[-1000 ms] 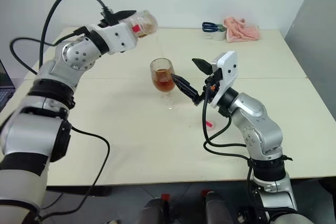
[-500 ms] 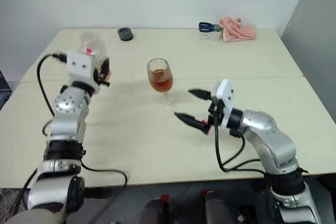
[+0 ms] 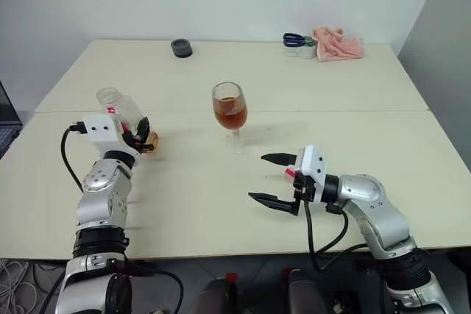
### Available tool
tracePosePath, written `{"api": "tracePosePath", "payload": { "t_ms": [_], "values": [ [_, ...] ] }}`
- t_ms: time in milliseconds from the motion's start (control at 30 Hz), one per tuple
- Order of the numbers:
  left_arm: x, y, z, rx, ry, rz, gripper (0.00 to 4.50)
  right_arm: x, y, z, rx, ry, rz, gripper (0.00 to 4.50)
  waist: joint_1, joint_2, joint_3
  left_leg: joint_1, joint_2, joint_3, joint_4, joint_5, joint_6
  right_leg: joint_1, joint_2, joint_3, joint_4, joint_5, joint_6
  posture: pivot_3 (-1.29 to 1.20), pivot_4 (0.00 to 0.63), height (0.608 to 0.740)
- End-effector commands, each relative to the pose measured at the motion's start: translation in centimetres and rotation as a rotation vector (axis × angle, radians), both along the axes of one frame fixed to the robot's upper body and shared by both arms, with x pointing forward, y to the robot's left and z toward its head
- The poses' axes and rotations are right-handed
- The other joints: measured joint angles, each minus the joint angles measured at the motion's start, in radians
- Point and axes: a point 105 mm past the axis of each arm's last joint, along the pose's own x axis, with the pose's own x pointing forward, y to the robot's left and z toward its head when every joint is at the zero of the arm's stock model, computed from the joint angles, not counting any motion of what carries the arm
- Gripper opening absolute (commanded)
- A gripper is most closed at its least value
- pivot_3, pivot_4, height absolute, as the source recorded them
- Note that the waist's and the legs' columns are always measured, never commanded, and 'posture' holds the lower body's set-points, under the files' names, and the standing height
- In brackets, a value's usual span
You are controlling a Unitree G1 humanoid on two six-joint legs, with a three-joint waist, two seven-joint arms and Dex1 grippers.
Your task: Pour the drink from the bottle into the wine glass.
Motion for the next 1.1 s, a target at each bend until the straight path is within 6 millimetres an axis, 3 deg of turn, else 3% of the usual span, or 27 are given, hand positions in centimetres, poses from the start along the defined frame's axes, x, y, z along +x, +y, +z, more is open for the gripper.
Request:
{"api": "tracePosePath", "payload": {
  "t_ms": [33, 133, 433, 733, 1000, 1100],
  "values": [
    [-0.2, 1.0, 1.3, 0.010, -0.049, 0.020, 1.65, -0.1, 0.2, 1.1, 0.030, -0.032, -0.004, 4.50, 0.001, 0.000, 0.000, 0.000, 0.000, 0.000, 0.000, 0.000, 0.000, 0.000, 0.000, 0.000, 0.000, 0.000, 0.000, 0.00, 0.150, 0.740],
    [0.0, 1.0, 1.2, 0.005, -0.048, 0.014, 1.65, 0.0, 0.3, 1.2, 0.038, -0.028, -0.012, 4.50, 0.002, 0.000, 0.000, 0.000, 0.000, 0.000, 0.000, 0.000, 0.000, 0.000, 0.000, 0.000, 0.000, 0.000, 0.000, 0.00, 0.150, 0.740],
    [0.4, 0.8, 0.6, -0.032, -0.030, -0.014, 4.48, 0.4, 0.6, 1.6, 0.060, -0.021, -0.035, 4.50, 0.002, 0.000, 0.000, 0.001, 0.000, 0.000, 0.000, 0.000, 0.000, 0.000, 0.000, 0.000, 0.000, 0.000, 0.000, 0.00, 0.150, 0.740],
    [-0.9, 0.6, 0.0, -0.023, -0.015, -0.014, 4.48, 0.1, 0.6, 1.6, 0.070, -0.008, -0.042, 4.50, 0.001, 0.000, 0.000, 0.001, 0.000, 0.000, -0.001, 0.000, 0.000, 0.001, 0.000, 0.000, 0.000, 0.000, 0.000, 0.00, 0.150, 0.740],
    [-5.4, 0.9, -1.4, -0.034, 0.050, 0.037, 4.48, -0.9, 0.6, 0.9, 0.094, 0.044, -0.080, 4.50, 0.003, 0.000, 0.000, 0.003, 0.002, 0.000, -0.003, 0.000, 0.000, 0.003, -0.003, 0.000, -0.002, 0.000, 0.000, 0.00, 0.150, 0.740],
    [-7.2, 0.2, -2.1, -0.036, 0.102, 0.029, 4.48, -0.1, -0.5, 0.6, 0.126, 0.062, -0.217, 4.50, 0.003, 0.000, 0.000, 0.004, 0.002, 0.000, -0.003, 0.000, 0.000, 0.004, -0.003, 0.000, -0.003, 0.000, 0.000, 0.00, 0.150, 0.740]
  ]
}}
